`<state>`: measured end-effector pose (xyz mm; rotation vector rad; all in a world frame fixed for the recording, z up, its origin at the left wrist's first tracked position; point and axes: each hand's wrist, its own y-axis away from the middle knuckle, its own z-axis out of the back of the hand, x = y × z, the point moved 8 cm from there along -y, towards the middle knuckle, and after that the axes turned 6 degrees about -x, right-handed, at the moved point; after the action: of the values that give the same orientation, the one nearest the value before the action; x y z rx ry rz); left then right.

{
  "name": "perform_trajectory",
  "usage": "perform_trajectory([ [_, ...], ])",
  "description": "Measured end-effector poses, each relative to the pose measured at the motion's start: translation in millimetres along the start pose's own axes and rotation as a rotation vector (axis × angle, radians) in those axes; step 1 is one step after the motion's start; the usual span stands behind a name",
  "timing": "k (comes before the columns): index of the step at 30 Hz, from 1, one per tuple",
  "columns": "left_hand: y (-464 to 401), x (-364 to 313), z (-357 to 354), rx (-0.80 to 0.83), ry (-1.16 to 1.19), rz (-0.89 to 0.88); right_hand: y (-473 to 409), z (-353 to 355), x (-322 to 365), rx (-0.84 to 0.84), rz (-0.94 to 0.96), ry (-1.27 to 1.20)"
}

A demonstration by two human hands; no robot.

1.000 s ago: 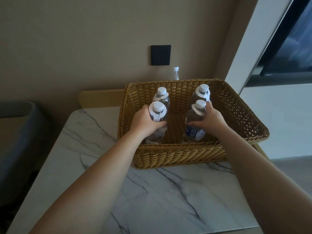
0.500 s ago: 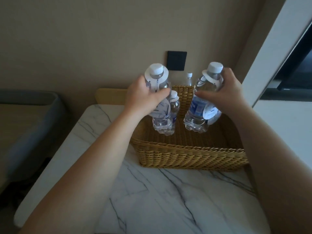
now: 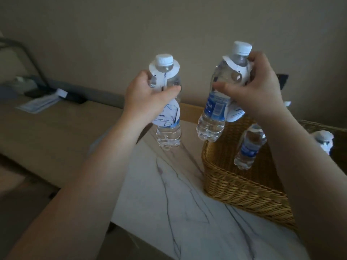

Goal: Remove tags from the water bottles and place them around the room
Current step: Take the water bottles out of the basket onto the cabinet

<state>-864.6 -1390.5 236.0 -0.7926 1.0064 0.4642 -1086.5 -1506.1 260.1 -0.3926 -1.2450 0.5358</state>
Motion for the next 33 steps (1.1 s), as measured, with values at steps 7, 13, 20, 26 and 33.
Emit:
perform_trajectory([
  [7, -11.9, 95.9, 59.3, -0.128, -0.08, 0.129, 27.9, -129.7, -10.1, 0.144, -0.071, -0.085],
  [13, -0.5, 182.9, 57.7, -0.113, -0.173, 0.191, 77.6, -203.2, -65.6, 0.175, -0.194, -0.03],
  [20, 23.2, 239.6, 45.8, -0.099, -0.207, 0.229, 119.6, -228.7, -110.6, 0.195, -0.247, 0.137],
  [26, 30.0, 242.8, 41.2, -0.078, -0.19, 0.159, 130.8, -233.7, -120.8, 0.202, -0.276, 0.191],
  [33, 34.3, 244.1, 35.4, -0.007, -0.151, 0.2, 140.1, -232.0, -123.7, 0.259, -0.309, 0.214],
])
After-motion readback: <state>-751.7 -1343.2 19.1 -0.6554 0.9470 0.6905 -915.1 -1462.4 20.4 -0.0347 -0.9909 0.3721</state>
